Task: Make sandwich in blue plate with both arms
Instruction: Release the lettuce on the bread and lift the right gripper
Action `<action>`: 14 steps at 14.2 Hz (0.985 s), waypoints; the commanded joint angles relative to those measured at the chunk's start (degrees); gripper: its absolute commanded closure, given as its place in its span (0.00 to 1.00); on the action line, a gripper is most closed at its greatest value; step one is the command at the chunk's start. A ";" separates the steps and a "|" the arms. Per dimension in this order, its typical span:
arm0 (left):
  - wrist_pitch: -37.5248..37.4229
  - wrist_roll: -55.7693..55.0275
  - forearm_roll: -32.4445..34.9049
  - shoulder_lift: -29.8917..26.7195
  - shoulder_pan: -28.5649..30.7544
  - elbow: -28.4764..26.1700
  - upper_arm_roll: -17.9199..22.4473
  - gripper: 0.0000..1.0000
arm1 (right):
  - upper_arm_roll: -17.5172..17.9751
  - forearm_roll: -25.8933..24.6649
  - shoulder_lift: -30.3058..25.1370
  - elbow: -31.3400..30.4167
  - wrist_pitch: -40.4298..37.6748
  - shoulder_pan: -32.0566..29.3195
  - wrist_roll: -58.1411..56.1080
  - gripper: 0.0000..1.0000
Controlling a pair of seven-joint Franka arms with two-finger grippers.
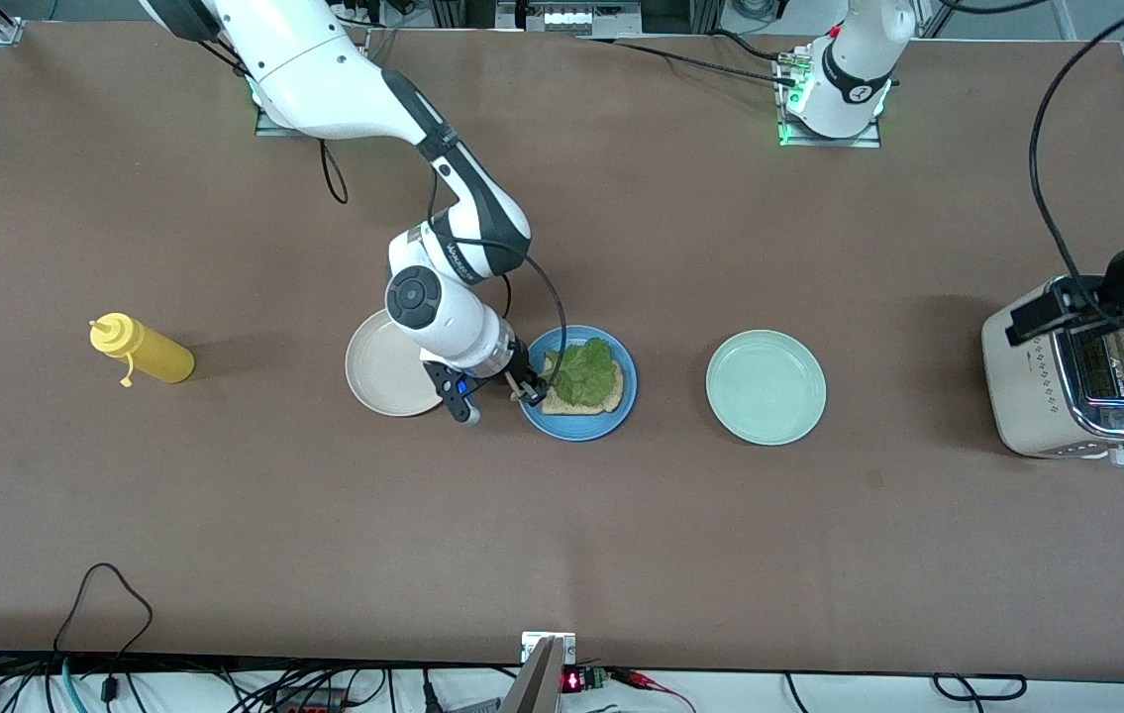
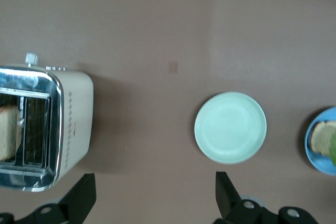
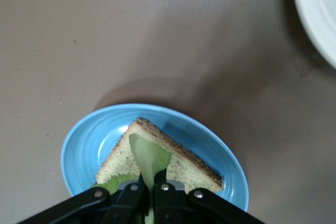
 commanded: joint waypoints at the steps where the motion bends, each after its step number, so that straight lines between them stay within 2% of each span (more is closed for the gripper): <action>1: 0.42 2.65 -0.52 -3.89 -1.00 -5.47 0.92 0.00 | -0.39 1.15 1.37 1.92 0.13 0.44 0.52 0.48; 2: 1.47 2.91 -0.25 -5.12 -1.00 -7.31 0.83 0.00 | -0.39 1.15 1.37 1.92 -0.05 0.35 0.43 0.38; 3: 2.70 3.96 -0.16 -6.70 -1.00 -9.68 0.83 0.00 | -0.39 1.15 1.28 1.92 -0.31 0.09 0.43 0.24; 6: 3.41 4.06 -0.16 -8.73 -1.09 -12.51 0.83 0.00 | -0.48 1.06 0.75 2.01 -1.53 -0.44 0.17 0.00; 10: 3.41 3.79 -0.16 -8.74 -1.09 -12.43 0.74 0.00 | -1.10 0.27 -1.43 1.93 -5.14 -1.75 -3.60 0.00; 14: 3.59 3.79 -0.25 -8.47 -1.09 -12.17 0.74 0.00 | -1.10 0.27 -7.76 1.92 -16.98 -6.76 -12.90 0.00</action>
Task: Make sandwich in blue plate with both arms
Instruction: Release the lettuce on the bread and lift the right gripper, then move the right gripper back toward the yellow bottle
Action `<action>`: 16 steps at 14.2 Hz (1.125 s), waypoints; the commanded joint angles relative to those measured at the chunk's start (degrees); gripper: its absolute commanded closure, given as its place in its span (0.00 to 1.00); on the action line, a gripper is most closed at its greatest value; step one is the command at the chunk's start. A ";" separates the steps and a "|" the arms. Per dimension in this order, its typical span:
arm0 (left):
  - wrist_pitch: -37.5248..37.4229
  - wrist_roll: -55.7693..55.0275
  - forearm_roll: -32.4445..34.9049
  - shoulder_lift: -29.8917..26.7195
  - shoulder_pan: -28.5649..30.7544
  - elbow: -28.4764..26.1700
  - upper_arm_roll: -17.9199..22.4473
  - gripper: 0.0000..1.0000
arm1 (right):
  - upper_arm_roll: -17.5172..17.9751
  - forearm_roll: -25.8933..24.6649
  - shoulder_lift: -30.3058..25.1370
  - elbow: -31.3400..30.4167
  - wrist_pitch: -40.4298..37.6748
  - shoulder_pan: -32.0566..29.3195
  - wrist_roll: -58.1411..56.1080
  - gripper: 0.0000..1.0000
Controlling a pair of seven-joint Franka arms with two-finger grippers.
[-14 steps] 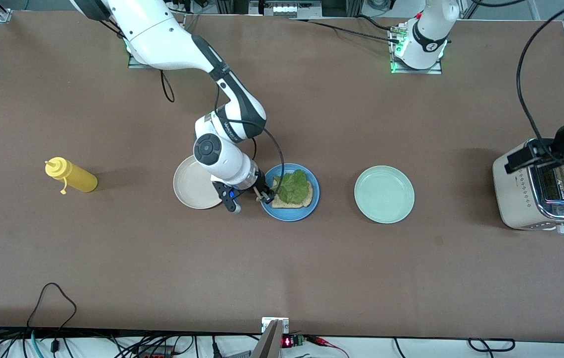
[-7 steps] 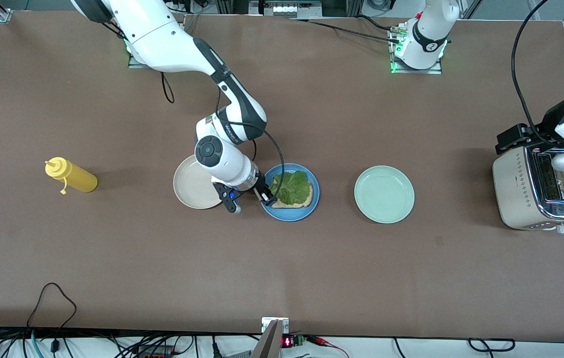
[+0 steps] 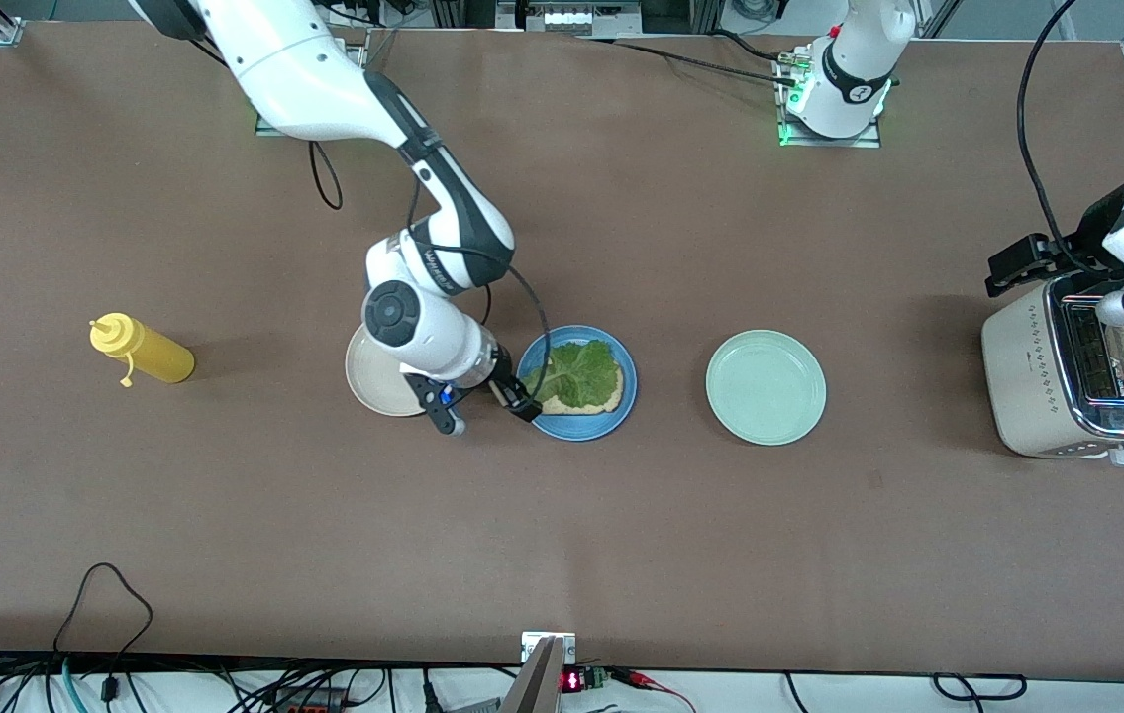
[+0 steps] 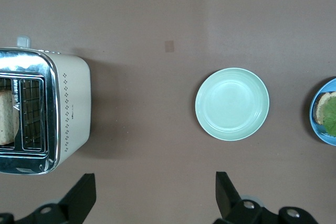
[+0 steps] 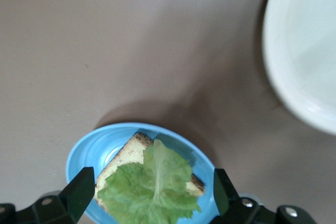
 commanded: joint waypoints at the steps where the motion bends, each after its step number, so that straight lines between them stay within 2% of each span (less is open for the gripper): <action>1: 1.18 1.05 -0.25 -1.52 -0.56 -1.78 0.70 0.00 | 0.50 0.19 -6.19 -0.91 -8.66 -4.38 -7.91 0.00; 6: 0.92 0.96 -0.25 -1.08 -0.74 -1.87 0.70 0.00 | 0.41 -1.03 -14.19 -0.99 -24.30 -12.90 -24.25 0.00; 11: 0.65 1.92 -0.25 -1.08 -0.39 -1.96 0.70 0.00 | 0.15 -10.08 -20.96 -1.43 -37.85 -18.53 -41.47 0.00; 13: 0.74 1.84 -0.25 -0.90 -0.38 -2.13 0.70 0.00 | 0.15 -13.41 -24.65 -2.75 -41.89 -20.91 -52.61 0.00; 16: 0.74 1.84 -0.25 -0.73 -0.39 -2.04 0.70 0.00 | 0.24 -17.99 -33.08 -9.41 -44.64 -26.00 -66.33 0.00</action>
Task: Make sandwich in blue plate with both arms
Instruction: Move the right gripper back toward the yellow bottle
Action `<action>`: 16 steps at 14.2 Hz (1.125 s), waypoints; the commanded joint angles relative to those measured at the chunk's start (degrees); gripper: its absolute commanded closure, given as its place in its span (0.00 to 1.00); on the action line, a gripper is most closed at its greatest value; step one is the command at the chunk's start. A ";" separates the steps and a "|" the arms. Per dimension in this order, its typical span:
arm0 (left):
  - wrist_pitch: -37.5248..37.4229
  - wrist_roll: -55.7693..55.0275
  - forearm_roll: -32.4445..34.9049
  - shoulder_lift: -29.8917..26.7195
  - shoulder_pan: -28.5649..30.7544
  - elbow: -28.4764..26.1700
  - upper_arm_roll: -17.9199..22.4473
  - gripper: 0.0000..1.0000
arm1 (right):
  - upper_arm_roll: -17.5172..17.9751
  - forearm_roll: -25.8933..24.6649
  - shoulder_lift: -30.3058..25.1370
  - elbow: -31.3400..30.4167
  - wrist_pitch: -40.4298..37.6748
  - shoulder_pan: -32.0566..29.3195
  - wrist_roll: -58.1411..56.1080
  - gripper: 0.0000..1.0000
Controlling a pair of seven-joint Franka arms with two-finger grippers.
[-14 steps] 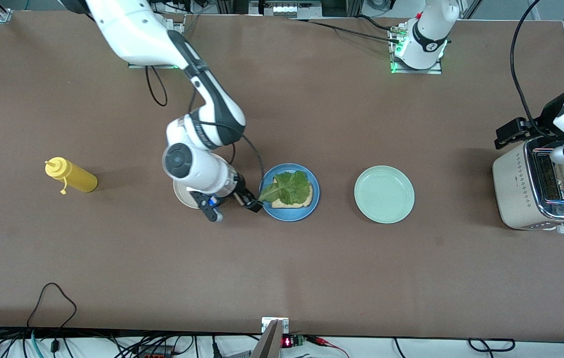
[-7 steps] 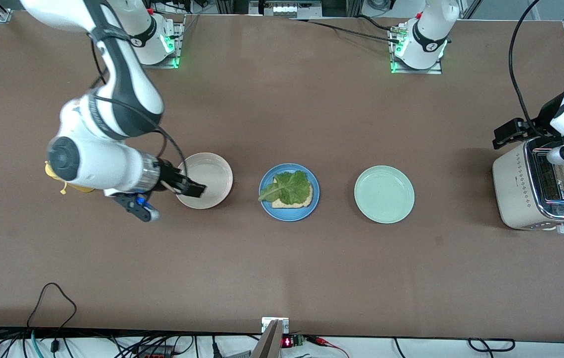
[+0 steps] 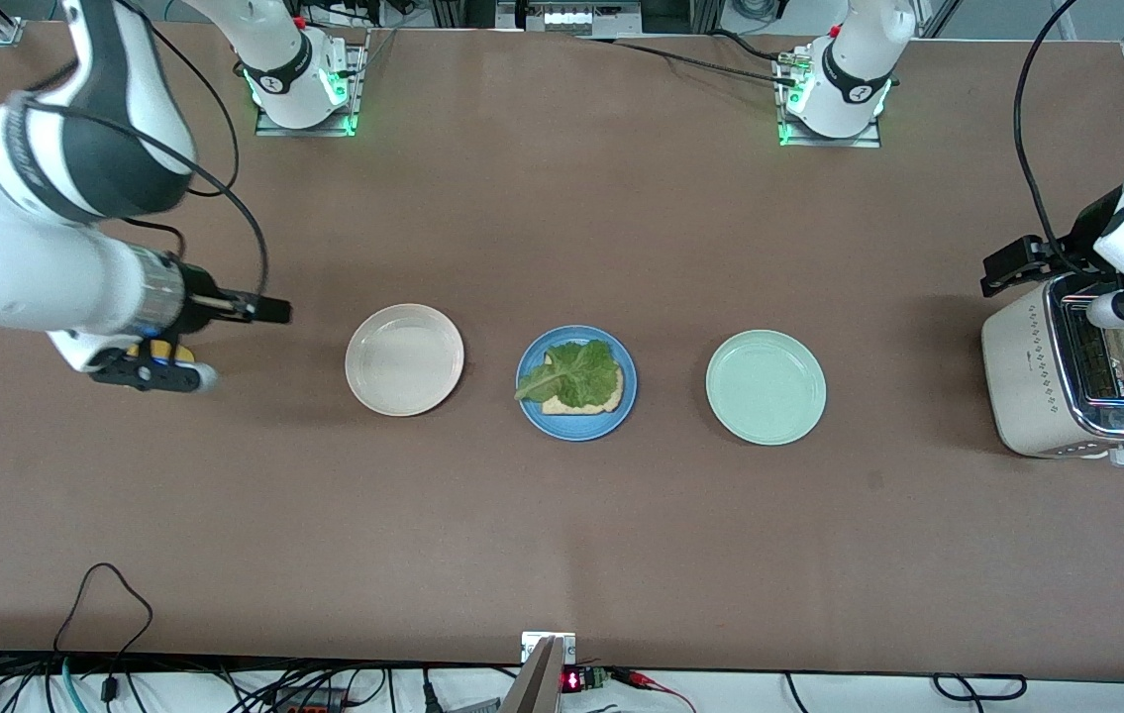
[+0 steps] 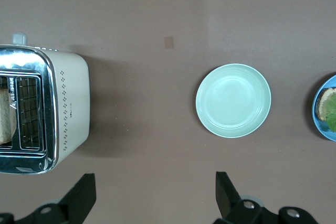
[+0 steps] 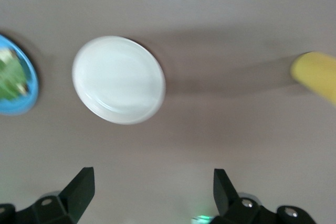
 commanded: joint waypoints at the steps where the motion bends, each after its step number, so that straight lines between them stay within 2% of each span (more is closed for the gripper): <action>1: 0.77 1.31 -0.25 -0.78 -0.23 -1.10 0.54 0.00 | 0.74 -3.38 -10.26 -9.98 0.20 -5.76 -14.09 0.00; 5: 1.13 1.31 -0.17 0.44 -0.41 -0.49 0.63 0.00 | 0.74 -4.10 -14.86 -15.88 2.74 -17.01 -39.47 0.00; 9: 2.00 1.04 -0.25 2.02 -0.50 0.04 0.63 0.00 | 0.74 -2.96 -14.34 -19.84 11.78 -26.86 -70.41 0.00; 11: 2.36 0.35 -0.25 2.64 -1.20 0.48 0.45 0.00 | 0.74 2.63 -11.54 -20.11 15.66 -31.43 -86.40 0.00; 16: 2.97 1.22 -0.16 2.64 -0.94 1.36 0.45 0.00 | 0.74 18.72 -1.09 -19.33 17.17 -41.37 -117.45 0.00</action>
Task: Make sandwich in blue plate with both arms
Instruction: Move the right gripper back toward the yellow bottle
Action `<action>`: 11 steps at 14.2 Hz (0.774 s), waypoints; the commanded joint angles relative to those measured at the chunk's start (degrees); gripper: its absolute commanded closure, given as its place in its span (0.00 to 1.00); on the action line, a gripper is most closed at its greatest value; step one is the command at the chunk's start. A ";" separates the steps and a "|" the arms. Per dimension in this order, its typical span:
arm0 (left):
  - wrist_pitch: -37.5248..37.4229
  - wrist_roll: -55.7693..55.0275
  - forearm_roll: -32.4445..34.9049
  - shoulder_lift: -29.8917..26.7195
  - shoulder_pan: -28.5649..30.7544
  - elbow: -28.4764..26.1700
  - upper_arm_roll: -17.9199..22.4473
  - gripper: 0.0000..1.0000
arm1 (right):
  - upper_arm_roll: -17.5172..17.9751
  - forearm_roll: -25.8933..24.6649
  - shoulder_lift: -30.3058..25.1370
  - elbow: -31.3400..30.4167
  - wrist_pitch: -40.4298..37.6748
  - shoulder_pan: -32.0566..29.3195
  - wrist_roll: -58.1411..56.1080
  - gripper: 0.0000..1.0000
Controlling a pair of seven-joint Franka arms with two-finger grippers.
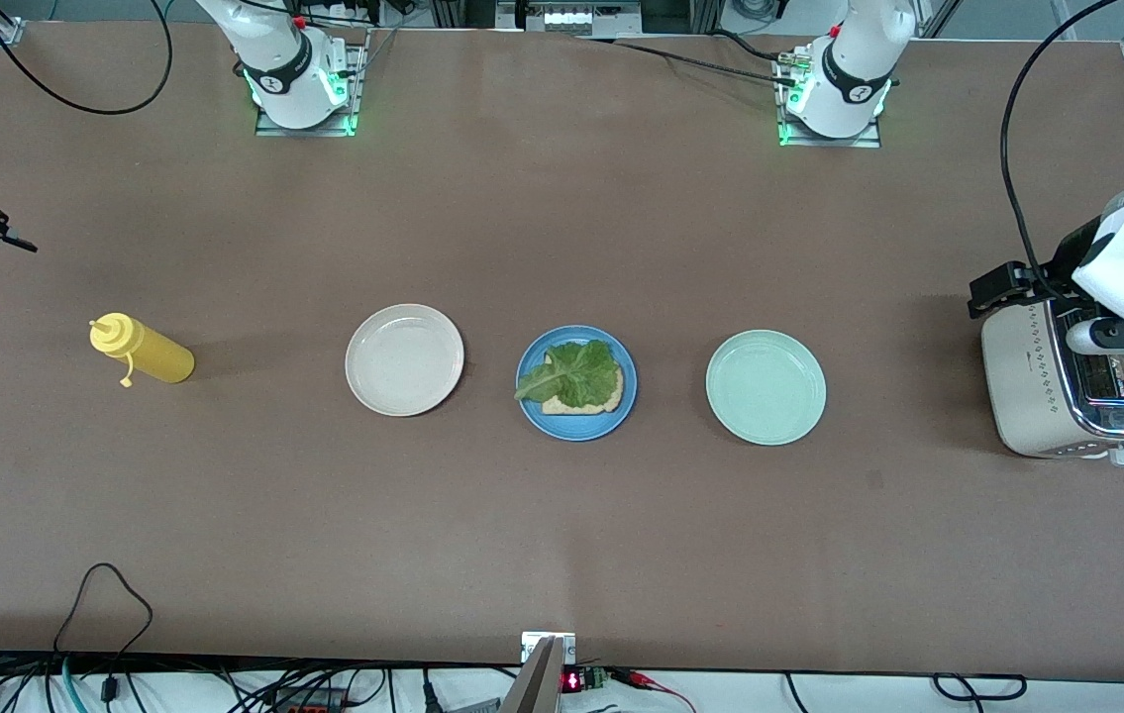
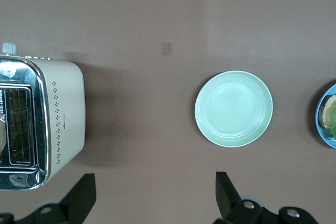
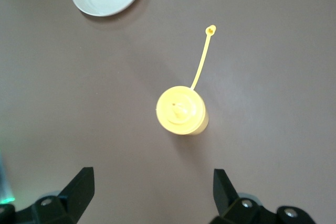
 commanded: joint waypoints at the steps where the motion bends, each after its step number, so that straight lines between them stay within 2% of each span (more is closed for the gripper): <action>1: -0.05 1.16 -0.08 0.18 -0.64 1.27 0.54 0.00 | 1.27 7.64 5.80 1.54 -0.21 -4.69 -13.63 0.00; 6: -0.05 1.25 1.94 0.53 -0.73 1.27 0.54 0.00 | 1.62 14.68 12.74 3.82 -5.57 -7.43 -25.95 0.00; 9: -0.05 1.25 1.94 0.62 -0.82 1.27 0.46 0.00 | 1.79 19.25 19.24 6.37 -7.68 -9.09 -33.60 0.00; 11: -0.05 1.25 1.94 0.71 -0.73 1.27 0.46 0.00 | 3.45 20.32 22.59 8.13 -7.68 -11.20 -36.24 0.00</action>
